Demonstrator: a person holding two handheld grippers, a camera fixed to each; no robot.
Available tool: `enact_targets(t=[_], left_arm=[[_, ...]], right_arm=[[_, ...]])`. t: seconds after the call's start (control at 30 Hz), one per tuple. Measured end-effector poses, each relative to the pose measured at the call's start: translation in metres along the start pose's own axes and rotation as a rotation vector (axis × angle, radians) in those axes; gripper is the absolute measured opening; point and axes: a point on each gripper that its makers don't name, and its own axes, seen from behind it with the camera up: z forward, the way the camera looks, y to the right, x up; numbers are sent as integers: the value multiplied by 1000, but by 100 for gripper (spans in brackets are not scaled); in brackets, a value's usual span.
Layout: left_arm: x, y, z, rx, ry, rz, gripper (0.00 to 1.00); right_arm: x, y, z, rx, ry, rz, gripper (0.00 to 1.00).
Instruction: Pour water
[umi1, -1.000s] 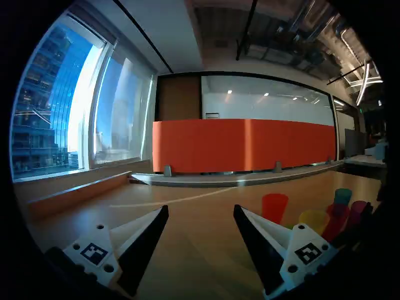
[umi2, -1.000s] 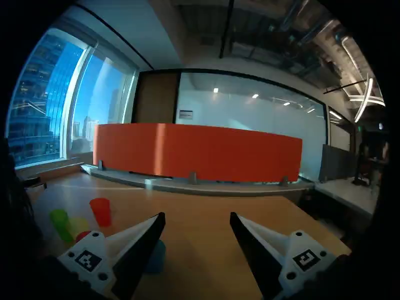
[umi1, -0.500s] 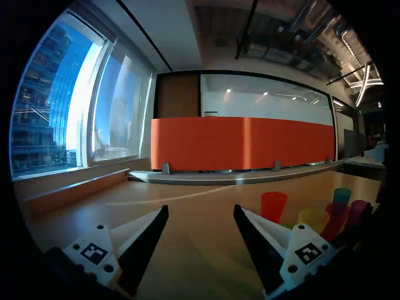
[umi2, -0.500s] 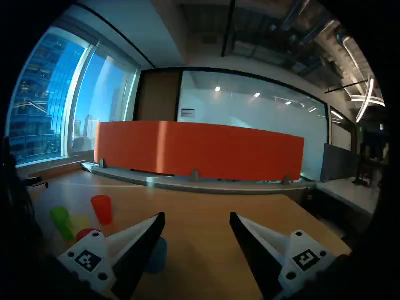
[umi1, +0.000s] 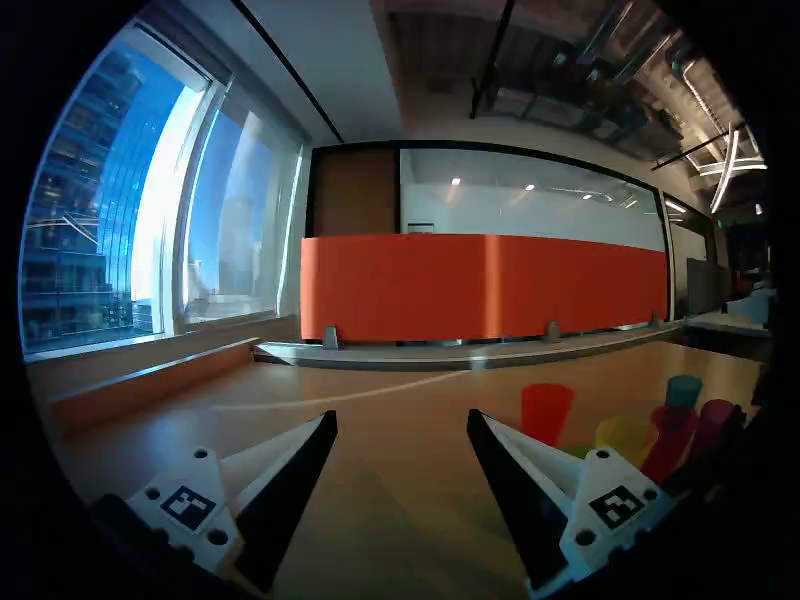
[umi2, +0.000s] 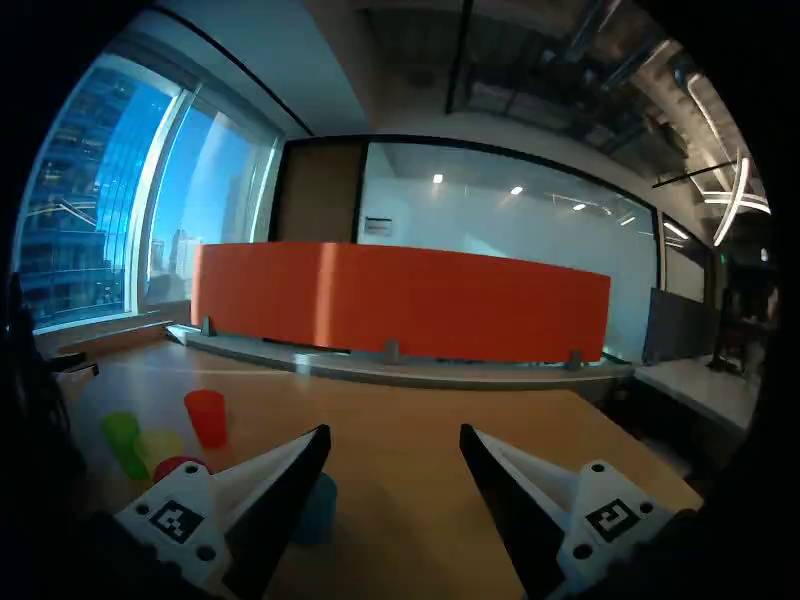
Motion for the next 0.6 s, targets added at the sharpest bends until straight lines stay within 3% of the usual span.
enact_targets(t=[0.4, 0.6], left_arm=[[-2, -1, -1, 1, -2, 1, 97], [-2, -1, -1, 1, -2, 1, 97]], right_arm=[[3, 2, -3, 1, 12, -3, 100], [13, 4, -10, 1, 54, -11, 100]])
